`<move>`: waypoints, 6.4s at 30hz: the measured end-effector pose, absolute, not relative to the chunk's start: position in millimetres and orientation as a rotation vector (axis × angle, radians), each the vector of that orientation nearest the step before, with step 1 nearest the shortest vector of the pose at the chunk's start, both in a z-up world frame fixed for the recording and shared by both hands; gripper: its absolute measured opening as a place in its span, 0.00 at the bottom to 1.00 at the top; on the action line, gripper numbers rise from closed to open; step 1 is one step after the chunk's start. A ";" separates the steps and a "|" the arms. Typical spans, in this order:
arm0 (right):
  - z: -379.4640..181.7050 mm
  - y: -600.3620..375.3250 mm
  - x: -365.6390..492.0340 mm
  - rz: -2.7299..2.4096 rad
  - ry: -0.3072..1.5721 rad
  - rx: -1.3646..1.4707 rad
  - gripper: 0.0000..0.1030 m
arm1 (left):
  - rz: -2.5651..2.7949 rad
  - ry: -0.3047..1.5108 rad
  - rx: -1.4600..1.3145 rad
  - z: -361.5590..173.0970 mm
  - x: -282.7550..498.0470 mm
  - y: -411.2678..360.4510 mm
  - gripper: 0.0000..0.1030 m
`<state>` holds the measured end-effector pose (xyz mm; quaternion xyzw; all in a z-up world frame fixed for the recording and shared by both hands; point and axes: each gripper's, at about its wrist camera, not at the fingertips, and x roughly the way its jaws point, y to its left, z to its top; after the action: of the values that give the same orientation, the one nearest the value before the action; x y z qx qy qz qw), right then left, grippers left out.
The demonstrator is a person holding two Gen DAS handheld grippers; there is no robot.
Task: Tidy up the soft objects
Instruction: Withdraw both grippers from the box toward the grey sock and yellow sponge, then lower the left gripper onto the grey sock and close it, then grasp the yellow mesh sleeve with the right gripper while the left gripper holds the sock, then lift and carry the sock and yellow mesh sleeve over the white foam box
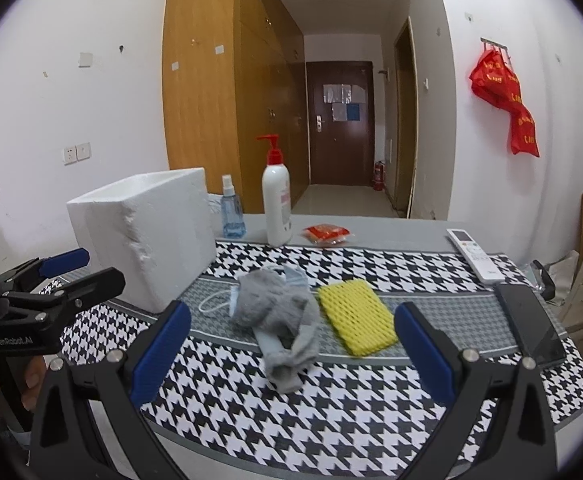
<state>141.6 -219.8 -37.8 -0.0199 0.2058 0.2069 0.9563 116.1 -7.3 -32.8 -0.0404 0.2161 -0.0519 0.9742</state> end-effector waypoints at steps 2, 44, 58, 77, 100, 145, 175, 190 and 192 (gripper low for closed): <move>-39.7 -221.6 144.1 0.414 0.430 -0.046 1.00 | -0.105 0.444 -0.085 -33.8 118.9 -8.5 0.99; -80.8 -264.4 224.7 0.367 0.622 -0.040 0.89 | -0.188 0.639 0.022 -63.5 214.5 -77.6 0.99; -89.3 -267.3 237.3 0.359 0.675 -0.033 0.89 | -0.241 0.653 0.048 -66.2 228.5 -93.0 0.95; -96.4 -272.2 250.1 0.336 0.729 -0.035 0.89 | -0.226 0.740 0.087 -86.8 250.5 -97.7 0.60; -103.7 -245.8 271.1 0.381 0.783 -0.106 0.89 | -0.329 0.692 -0.055 -76.1 239.9 -77.6 0.19; -73.6 -258.0 231.3 0.383 0.709 -0.103 0.23 | -0.315 0.593 -0.034 -47.2 206.5 -75.0 0.18; -47.1 -254.1 192.3 0.424 0.611 -0.070 0.23 | -0.203 0.511 -0.014 -18.2 160.2 -51.9 0.15; -31.1 -233.6 168.0 0.452 0.569 -0.067 0.23 | -0.115 0.483 0.004 -8.5 139.0 -27.3 0.15; -28.8 -231.0 165.9 0.457 0.561 -0.066 0.23 | -0.104 0.472 0.000 -6.1 135.6 -23.7 0.15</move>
<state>165.9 -231.0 -28.8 -0.0323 0.2742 0.2235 0.9348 135.6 -23.7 -6.1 0.0001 0.2337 -0.0515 0.9709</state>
